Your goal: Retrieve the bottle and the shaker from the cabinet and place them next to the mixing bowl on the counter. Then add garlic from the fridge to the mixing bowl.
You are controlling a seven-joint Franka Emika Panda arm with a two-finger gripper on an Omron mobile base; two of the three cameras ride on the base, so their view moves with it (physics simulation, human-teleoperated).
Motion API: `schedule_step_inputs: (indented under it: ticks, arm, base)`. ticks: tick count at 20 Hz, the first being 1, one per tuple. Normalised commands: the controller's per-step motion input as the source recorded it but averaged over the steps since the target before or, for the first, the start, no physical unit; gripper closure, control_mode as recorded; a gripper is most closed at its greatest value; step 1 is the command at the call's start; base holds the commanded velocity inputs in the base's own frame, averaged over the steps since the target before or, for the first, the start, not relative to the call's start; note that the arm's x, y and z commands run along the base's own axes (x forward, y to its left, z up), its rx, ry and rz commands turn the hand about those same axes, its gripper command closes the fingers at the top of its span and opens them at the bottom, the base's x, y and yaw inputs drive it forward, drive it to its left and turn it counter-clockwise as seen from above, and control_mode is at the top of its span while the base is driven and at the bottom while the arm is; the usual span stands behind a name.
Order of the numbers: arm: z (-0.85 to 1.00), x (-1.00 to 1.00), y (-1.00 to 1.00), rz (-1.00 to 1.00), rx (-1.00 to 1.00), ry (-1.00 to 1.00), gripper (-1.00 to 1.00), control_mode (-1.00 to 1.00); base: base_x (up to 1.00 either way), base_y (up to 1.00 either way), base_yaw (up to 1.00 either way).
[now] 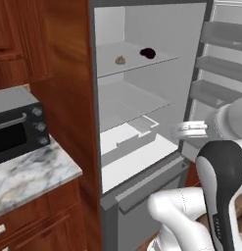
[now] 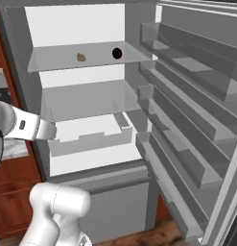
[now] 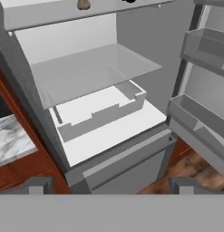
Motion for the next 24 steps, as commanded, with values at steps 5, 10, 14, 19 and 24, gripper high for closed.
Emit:
schedule_step_inputs:
  ticks: [5,10,14,19,24]
  arm:
    - [0.0,0.0,0.0,0.0,0.0,0.0,-1.0,1.0]
    - [0.0,0.0,0.0,0.0,0.0,0.0,-1.0,1.0]
    - [0.0,0.0,0.0,0.0,0.0,0.0,-1.0,1.0]
    - [0.0,0.0,0.0,0.0,0.0,0.0,-1.0,1.0]
    - [0.0,0.0,0.0,0.0,0.0,0.0,-1.0,1.0]
  base:
    - [0.53,-0.28,0.0]
    - [0.55,-0.01,0.04]
    - [0.57,-0.06,0.08]
    - [0.68,-0.34,0.12]
    - [0.7,-0.29,0.11]
